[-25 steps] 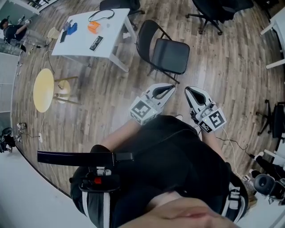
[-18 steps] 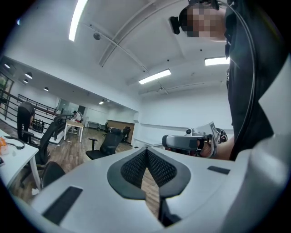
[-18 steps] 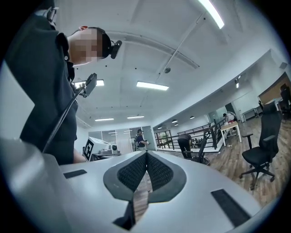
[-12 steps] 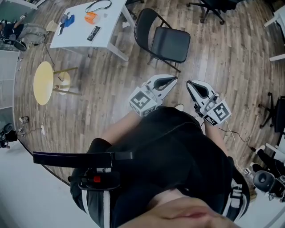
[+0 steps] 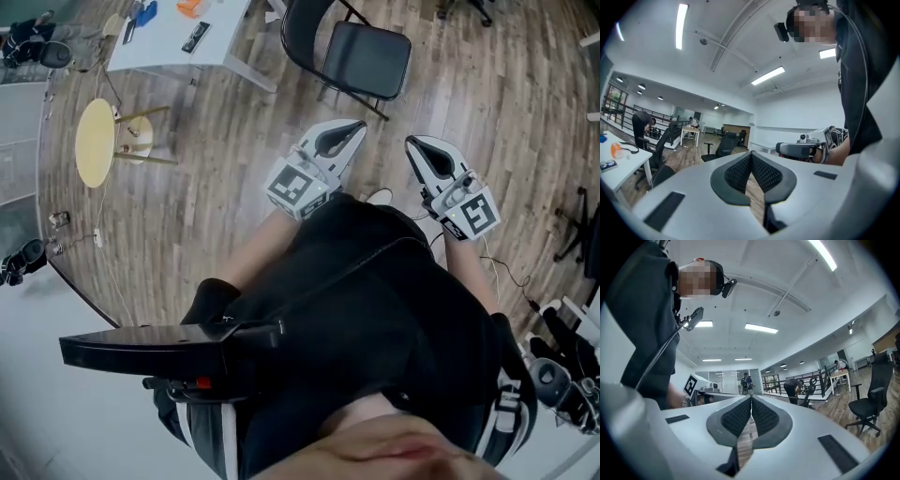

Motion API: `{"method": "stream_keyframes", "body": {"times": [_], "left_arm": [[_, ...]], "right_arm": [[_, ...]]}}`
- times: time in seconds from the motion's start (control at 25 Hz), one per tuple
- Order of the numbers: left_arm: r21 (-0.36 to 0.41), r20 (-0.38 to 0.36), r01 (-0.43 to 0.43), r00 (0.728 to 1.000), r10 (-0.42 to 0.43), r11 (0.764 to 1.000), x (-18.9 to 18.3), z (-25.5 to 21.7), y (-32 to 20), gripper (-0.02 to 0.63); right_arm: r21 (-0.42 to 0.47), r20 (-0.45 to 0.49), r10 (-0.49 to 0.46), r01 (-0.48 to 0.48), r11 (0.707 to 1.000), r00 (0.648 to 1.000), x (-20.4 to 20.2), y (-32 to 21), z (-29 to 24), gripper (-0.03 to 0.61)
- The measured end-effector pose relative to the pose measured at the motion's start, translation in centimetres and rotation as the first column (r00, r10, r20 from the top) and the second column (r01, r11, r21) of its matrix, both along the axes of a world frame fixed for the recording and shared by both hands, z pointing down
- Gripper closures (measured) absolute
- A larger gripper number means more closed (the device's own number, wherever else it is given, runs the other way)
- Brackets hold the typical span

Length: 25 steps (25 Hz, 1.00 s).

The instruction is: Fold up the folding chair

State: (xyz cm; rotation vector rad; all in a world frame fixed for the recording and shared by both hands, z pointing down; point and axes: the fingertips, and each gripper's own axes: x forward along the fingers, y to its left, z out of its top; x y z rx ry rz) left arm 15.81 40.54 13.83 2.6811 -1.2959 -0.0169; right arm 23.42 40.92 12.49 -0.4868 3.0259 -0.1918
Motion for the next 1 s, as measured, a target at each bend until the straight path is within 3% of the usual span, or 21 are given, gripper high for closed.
{"method": "stream_keyframes", "body": {"times": [0.28, 0.56, 1.0], "left_arm": [[0.009, 0.015, 0.071, 0.997, -0.071, 0.997, -1.9, -0.2, -1.1, 0.609], [-0.007, -0.004, 0.014, 1.000, -0.014, 1.000, -5.2, 0.9, -6.0, 0.609], [0.003, -0.011, -0.043, 0.999, 0.043, 0.999, -14.2, 1.5, -14.8, 0.609]], "right_arm": [[-0.031, 0.007, -0.008, 0.009, 0.999, 1.000, 0.2, -1.6, 0.6, 0.568], [-0.064, -0.018, 0.026, -0.027, 0.998, 1.000, -3.8, -5.5, 1.3, 0.568], [-0.073, -0.077, 0.100, -0.106, 0.992, 0.992, -12.2, -13.2, 1.8, 0.568]]}}
